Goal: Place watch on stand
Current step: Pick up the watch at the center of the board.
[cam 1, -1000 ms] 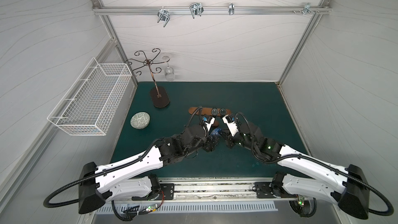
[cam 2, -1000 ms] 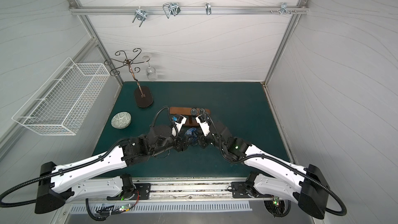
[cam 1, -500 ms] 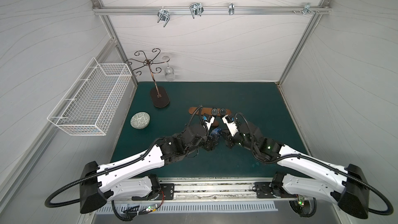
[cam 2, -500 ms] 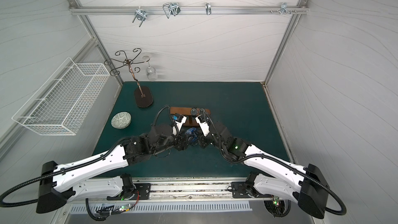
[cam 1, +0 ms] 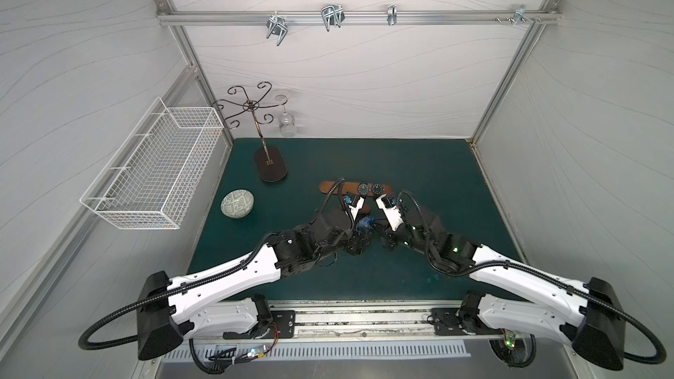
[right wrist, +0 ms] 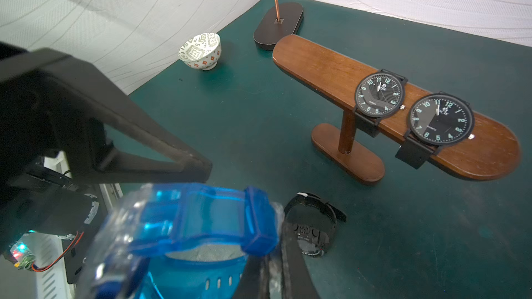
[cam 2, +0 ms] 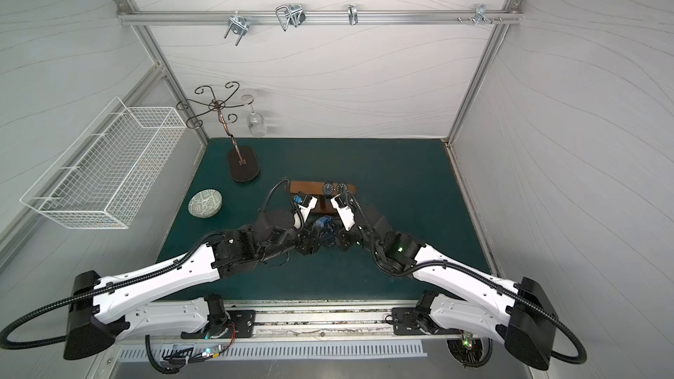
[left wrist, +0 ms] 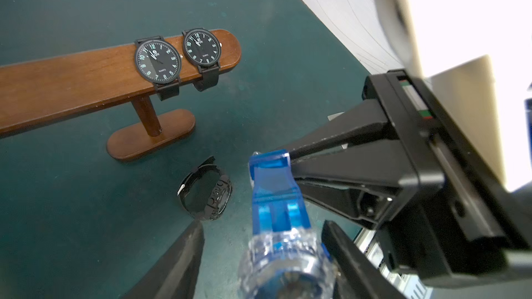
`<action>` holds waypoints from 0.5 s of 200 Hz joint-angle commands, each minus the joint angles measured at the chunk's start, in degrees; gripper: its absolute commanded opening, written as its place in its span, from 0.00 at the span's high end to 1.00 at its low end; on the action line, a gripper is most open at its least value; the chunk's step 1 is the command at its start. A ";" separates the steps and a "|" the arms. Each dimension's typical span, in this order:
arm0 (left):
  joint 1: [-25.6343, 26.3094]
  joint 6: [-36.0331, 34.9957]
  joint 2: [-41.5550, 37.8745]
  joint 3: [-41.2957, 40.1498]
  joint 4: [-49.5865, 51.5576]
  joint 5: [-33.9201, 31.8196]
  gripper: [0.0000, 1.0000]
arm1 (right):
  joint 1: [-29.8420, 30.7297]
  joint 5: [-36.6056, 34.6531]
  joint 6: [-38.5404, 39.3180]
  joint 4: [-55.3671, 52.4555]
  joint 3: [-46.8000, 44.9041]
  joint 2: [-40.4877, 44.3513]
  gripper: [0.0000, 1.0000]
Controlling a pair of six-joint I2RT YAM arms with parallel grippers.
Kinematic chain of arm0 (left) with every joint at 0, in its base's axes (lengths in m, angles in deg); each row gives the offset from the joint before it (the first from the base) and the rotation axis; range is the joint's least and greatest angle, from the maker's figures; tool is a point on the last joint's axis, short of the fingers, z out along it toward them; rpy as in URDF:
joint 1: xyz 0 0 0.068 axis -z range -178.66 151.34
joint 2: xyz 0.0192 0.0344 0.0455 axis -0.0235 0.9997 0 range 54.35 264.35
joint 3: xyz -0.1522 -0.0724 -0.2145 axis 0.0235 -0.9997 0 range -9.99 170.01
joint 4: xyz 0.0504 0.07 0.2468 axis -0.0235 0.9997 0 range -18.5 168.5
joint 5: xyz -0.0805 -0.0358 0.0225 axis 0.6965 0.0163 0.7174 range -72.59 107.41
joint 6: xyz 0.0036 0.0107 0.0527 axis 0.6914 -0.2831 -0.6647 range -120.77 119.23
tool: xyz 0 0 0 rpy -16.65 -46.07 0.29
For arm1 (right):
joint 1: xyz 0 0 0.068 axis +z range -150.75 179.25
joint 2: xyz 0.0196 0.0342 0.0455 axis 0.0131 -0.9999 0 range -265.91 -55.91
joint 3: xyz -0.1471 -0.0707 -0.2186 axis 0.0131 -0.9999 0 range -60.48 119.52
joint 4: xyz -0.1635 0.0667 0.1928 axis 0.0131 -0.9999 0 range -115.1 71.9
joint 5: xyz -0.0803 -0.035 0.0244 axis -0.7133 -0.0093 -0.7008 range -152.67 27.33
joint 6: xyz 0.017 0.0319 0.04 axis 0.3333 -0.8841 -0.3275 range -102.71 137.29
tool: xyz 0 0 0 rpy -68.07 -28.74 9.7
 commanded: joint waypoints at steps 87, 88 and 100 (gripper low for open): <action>-2.29 1.10 -0.79 3.18 -0.54 2.79 0.53 | 0.51 -0.28 1.22 1.43 0.02 0.34 1.00; -2.34 1.16 -0.81 3.18 -0.55 2.88 0.53 | 0.46 -0.27 1.23 1.43 0.04 0.34 1.00; -2.63 1.71 -0.47 3.00 -0.95 4.62 0.58 | 0.51 -0.50 1.37 1.43 0.03 0.42 1.00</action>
